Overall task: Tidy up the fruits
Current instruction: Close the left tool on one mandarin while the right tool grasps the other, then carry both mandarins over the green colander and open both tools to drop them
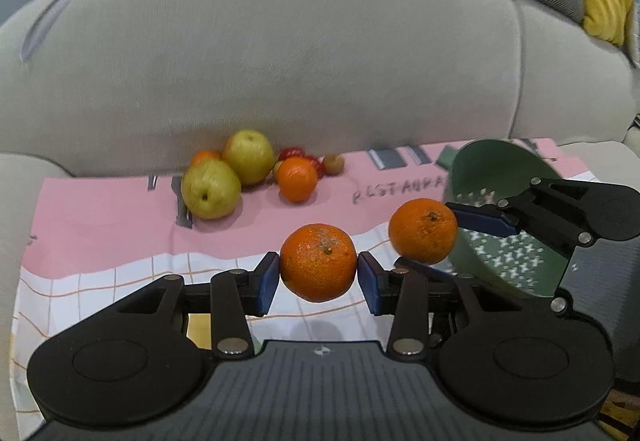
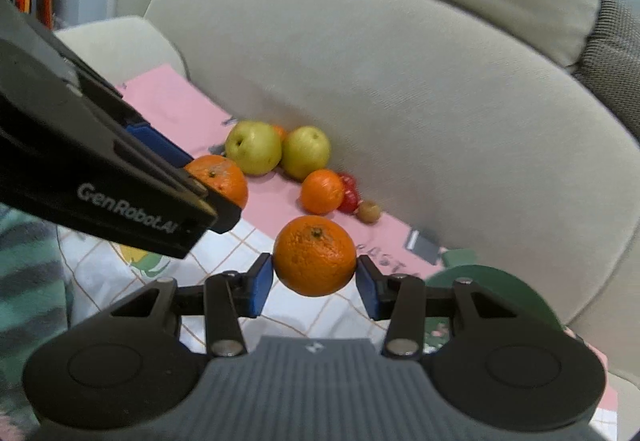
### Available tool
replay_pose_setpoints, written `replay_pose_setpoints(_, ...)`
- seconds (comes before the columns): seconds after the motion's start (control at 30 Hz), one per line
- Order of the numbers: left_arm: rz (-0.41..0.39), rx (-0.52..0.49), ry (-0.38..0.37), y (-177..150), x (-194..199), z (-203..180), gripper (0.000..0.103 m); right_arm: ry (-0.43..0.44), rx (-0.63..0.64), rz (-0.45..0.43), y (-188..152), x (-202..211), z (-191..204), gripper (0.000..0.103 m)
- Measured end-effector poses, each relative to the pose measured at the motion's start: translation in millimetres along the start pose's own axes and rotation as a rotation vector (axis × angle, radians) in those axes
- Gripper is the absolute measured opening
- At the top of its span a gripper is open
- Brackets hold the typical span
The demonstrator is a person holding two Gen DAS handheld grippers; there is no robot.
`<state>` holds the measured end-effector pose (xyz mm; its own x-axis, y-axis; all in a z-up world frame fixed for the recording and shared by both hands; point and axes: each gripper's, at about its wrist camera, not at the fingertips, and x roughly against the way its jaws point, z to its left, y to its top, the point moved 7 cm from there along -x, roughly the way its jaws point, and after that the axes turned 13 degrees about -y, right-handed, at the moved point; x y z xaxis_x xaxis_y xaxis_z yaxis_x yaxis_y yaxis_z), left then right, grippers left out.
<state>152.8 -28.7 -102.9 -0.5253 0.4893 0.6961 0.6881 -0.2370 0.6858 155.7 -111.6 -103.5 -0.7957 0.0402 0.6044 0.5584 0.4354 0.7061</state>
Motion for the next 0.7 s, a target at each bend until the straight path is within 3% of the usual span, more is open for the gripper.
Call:
replay_pose_setpoints(0.23, -0.03, -0.081, -0.021, 8, 15, -38, 0.048, -0.038, -0.098, -0.002, -9, 31, -39, 0.043)
replay_pose_setpoints(0.43, -0.017, -0.143, -0.075, 14, 8, -72, 0.048, -0.041, -0.209, 0.089, -29, 35, -78, 0.043)
replay_pose_setpoints(0.7, 0.067, -0.244, -0.174, 15, -29, -119, 0.048, -0.034, -0.254, 0.223, -63, 16, -118, 0.043)
